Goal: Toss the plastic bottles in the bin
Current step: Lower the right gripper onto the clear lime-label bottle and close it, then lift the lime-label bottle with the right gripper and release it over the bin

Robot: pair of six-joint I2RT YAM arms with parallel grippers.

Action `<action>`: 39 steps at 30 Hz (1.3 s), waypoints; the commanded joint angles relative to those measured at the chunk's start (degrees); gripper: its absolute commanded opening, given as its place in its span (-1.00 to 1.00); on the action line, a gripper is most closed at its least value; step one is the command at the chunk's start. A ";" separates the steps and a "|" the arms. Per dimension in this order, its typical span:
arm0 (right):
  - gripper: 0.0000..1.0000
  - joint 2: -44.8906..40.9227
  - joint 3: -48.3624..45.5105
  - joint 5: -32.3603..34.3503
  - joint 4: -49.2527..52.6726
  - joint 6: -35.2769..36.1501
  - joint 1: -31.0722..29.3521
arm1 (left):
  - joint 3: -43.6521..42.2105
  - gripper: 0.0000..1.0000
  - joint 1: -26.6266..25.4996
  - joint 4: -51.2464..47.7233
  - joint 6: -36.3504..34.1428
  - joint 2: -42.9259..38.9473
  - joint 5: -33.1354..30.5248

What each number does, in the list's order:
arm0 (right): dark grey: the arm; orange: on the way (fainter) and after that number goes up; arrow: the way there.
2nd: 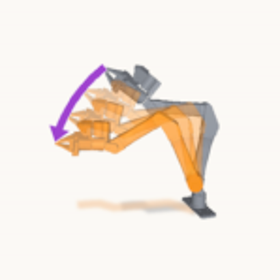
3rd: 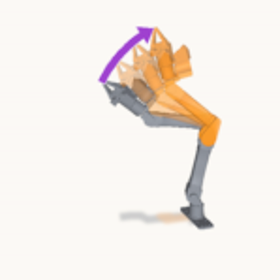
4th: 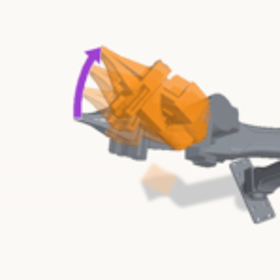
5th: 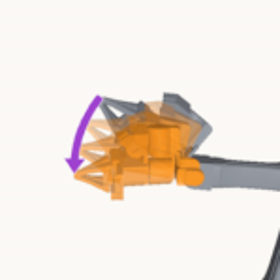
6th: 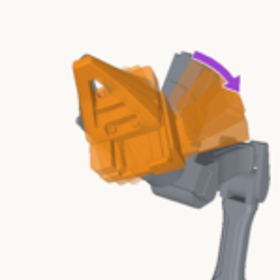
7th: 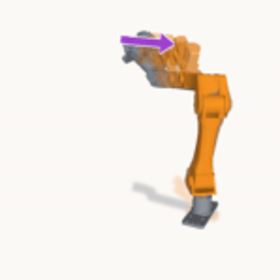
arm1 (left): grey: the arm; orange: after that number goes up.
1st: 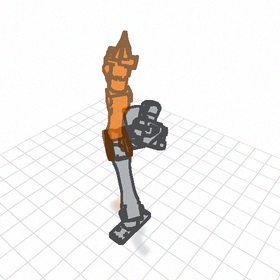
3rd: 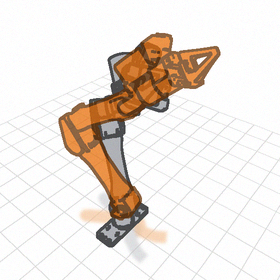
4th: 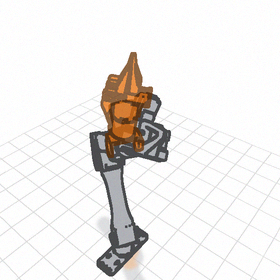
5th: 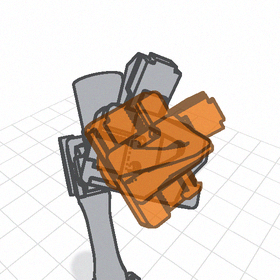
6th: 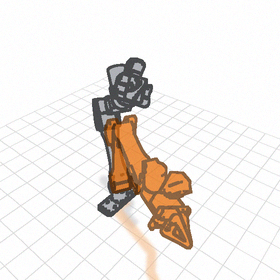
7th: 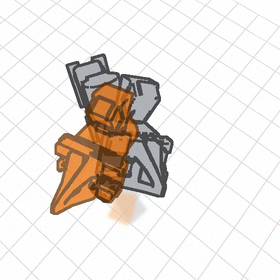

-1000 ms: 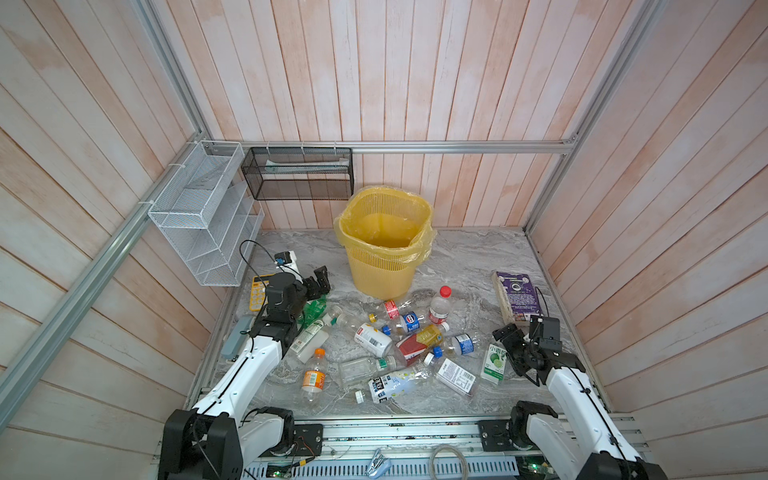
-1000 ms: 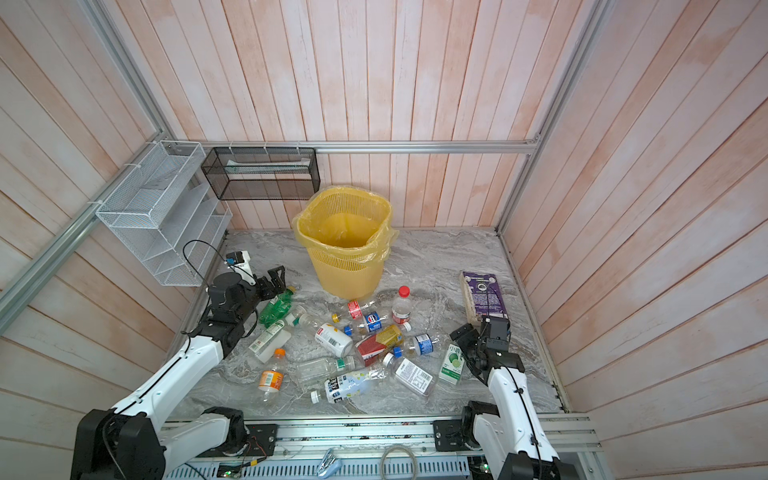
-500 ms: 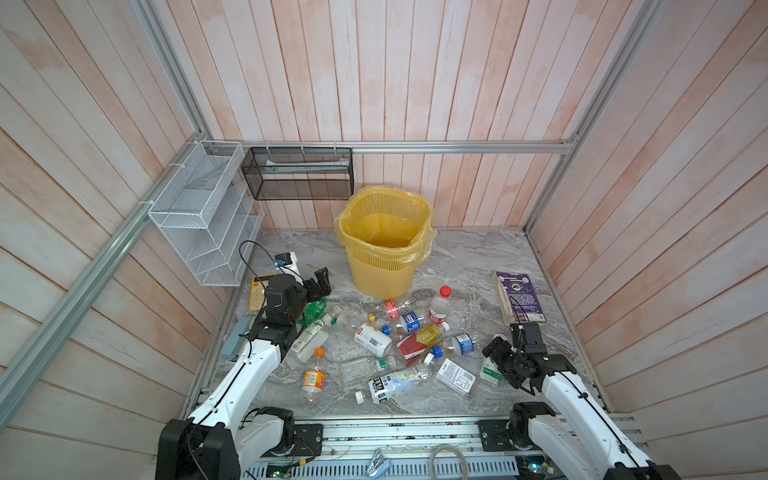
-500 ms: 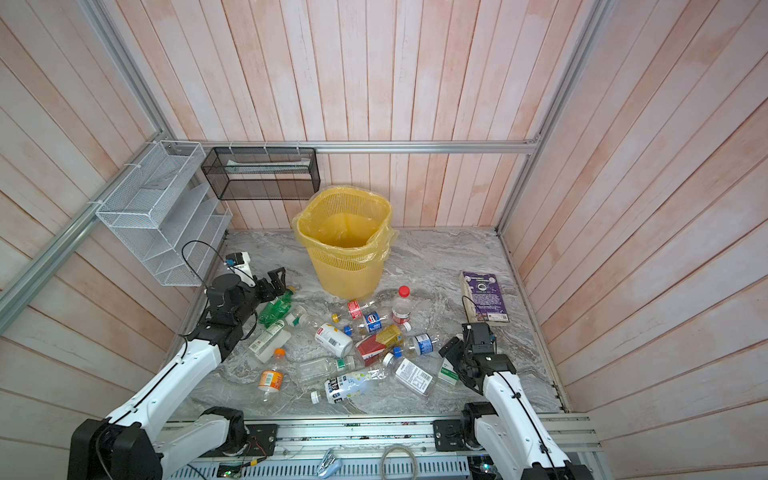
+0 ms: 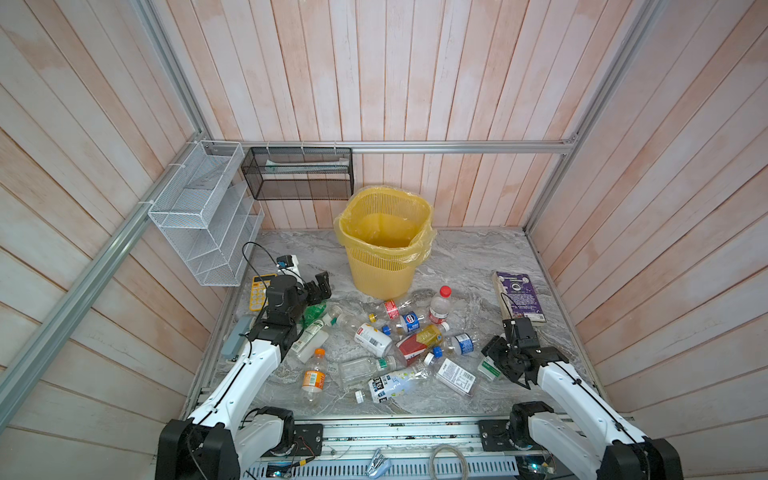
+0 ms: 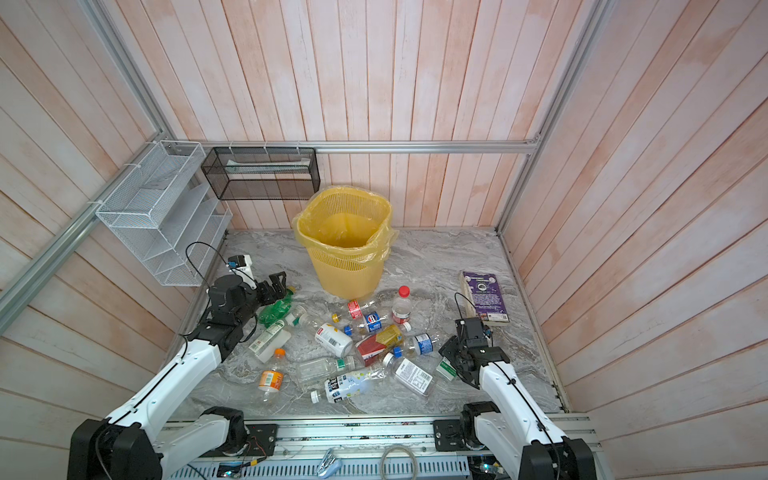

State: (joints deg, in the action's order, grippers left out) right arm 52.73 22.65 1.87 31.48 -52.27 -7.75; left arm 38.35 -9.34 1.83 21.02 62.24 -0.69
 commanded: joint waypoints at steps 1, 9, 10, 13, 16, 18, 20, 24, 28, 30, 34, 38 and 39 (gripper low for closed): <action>0.13 -1.15 -0.13 2.65 1.38 0.76 -0.07 | 1.21 1.00 -0.14 -1.09 -0.10 0.47 -1.32; 0.02 -7.28 7.58 10.63 6.34 3.73 0.01 | 3.80 1.00 0.02 -2.42 0.33 1.54 -1.94; 0.02 -8.00 10.19 12.06 6.51 4.79 0.23 | 4.18 1.00 0.10 -2.70 0.58 1.64 -2.11; 0.00 -9.03 17.75 14.83 5.44 7.96 1.27 | 4.75 1.00 0.96 -3.01 1.45 1.68 -1.86; -0.05 -8.50 24.89 13.16 0.35 11.80 3.48 | 4.73 1.00 2.32 -3.49 3.13 1.41 -1.91; -0.07 -7.15 28.88 10.37 -4.82 13.08 4.46 | 4.55 0.99 3.26 -3.81 4.34 1.18 -1.67; -0.10 -4.85 32.60 7.88 -10.93 13.00 4.58 | 4.71 1.00 3.87 -5.01 5.61 1.22 -2.21; -0.17 2.95 39.62 -0.57 -24.60 11.06 3.50 | 5.45 1.00 4.07 -8.08 6.08 0.92 -3.51; -0.16 15.18 51.08 -5.33 -31.86 11.68 -4.00 | 5.35 1.00 4.07 -9.38 6.06 0.50 -3.64; -0.14 23.55 58.92 -8.19 -31.97 13.19 -8.19 | 5.66 1.00 4.07 -10.38 6.09 0.83 -3.39; 0.14 41.99 80.71 -13.05 -21.60 20.49 -16.57 | 7.71 1.00 4.07 -14.08 6.01 2.97 -2.27; 0.84 52.40 97.63 -9.00 -7.53 25.11 -19.42 | 9.11 0.99 4.06 -16.69 5.62 3.93 -1.73; 0.98 52.20 97.65 -8.11 -7.64 25.73 -19.32 | 9.28 1.00 4.07 -17.04 5.53 3.69 -1.68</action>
State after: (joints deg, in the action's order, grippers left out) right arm 105.27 116.44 -7.31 14.72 -31.44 -27.73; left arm 45.89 -5.50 -11.92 26.72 65.73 -3.22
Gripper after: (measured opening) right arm 0.957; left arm 0.998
